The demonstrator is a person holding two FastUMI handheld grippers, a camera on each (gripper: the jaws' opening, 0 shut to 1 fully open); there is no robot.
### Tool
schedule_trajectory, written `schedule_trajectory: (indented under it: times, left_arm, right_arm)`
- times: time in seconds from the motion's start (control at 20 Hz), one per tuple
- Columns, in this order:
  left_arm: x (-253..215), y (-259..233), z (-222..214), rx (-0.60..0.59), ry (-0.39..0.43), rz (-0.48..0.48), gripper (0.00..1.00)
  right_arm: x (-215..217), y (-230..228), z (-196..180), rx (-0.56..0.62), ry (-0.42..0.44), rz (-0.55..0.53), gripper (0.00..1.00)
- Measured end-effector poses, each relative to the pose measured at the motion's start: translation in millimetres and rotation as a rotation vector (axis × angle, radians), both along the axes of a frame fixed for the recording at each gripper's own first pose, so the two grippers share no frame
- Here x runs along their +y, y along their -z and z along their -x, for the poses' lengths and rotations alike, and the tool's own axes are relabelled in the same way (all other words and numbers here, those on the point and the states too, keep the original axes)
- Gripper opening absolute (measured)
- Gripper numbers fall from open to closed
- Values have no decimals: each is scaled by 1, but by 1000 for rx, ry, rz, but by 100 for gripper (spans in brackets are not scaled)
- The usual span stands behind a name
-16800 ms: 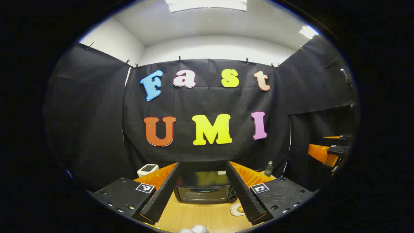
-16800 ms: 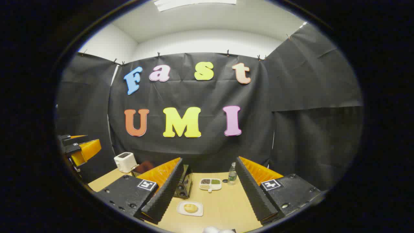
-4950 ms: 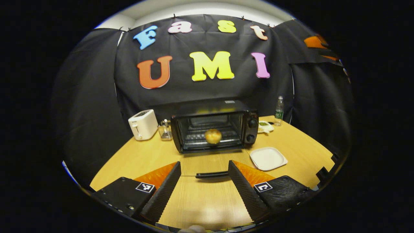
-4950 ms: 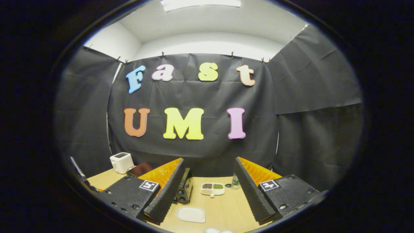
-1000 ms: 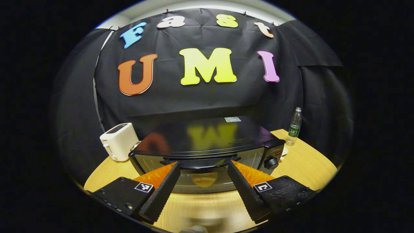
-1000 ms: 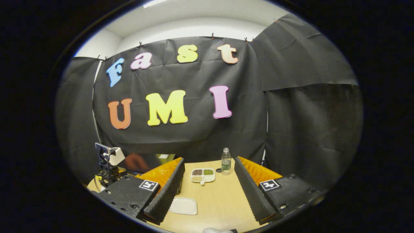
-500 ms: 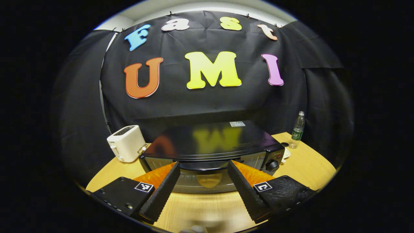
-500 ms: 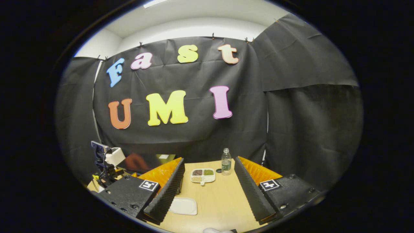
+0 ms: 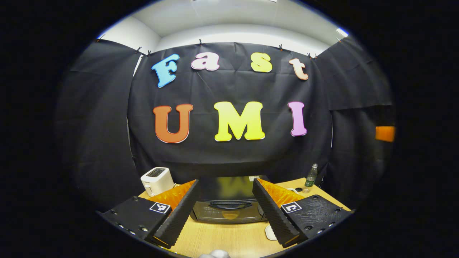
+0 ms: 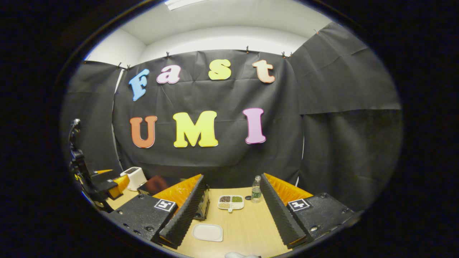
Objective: Open the electric oven with the left hand, put the food in, and close the electric oven.
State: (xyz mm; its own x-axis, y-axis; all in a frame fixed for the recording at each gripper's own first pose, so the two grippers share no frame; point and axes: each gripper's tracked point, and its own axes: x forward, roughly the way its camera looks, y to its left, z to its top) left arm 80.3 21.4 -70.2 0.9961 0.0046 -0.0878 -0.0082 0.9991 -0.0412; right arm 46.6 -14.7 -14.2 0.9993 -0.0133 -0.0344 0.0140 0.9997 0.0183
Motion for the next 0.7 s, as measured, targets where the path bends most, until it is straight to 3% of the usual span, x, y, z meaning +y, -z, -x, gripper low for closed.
schedule_trajectory:
  times: [0.35,0.4,0.45,0.7]
  left_arm:
    - [2,-75,56,-93,-5,6,95]
    - [1,-78,62,-99,0,3,84]
    - [-1,-82,67,-106,3,2,95]
    - [-3,-94,85,-121,13,4,95]
  right_arm:
    - [17,-24,27,-24,-22,28,95]
    - [21,-26,30,-29,-25,31,95]
    - [23,-27,35,-32,-29,33,95]
    - [27,-28,45,-34,-33,19,95]
